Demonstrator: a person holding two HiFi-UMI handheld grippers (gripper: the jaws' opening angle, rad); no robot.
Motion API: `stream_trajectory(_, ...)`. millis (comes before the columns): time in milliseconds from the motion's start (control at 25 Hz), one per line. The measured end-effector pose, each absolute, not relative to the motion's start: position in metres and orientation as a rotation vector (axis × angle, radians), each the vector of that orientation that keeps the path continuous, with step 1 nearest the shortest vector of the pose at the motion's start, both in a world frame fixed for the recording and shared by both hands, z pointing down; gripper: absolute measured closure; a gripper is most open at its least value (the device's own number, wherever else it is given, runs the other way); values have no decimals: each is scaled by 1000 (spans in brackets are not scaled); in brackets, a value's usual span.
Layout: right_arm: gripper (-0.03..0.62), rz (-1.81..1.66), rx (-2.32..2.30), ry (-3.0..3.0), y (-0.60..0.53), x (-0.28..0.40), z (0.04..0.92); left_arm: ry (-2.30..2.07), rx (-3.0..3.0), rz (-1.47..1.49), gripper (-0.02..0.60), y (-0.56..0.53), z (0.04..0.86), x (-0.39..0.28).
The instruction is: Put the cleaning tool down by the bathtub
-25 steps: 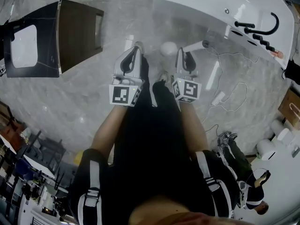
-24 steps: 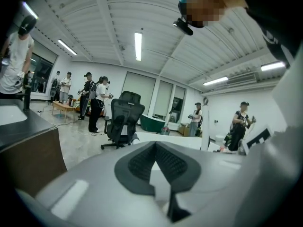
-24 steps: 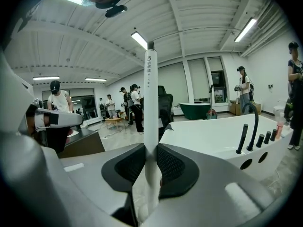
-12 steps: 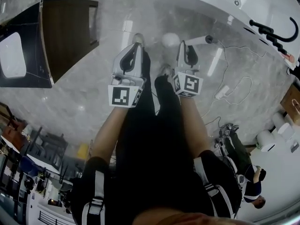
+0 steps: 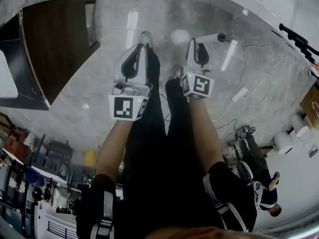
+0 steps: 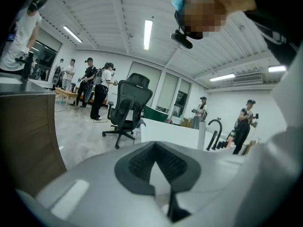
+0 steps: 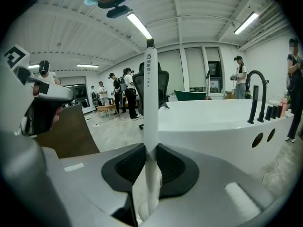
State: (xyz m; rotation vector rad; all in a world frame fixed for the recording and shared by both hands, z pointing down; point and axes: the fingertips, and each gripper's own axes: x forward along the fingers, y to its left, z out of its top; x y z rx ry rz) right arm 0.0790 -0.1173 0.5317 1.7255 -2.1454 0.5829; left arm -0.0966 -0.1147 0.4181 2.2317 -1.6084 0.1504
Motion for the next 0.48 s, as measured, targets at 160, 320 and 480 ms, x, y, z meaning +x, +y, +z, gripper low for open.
stream_trajectory(160,516,582,1725,-2138,-126,77,559,-1587,2233,147,572,-122,440,-94)
stream_trajectory(320,516,592,1738,-2118,-135,75,591,-1573,2226,129,572,-132,465,-98)
stream_trajectory(480,516,600,1742,-2105,-141,73,627,-1579,2229,126,572,-141,491,-103)
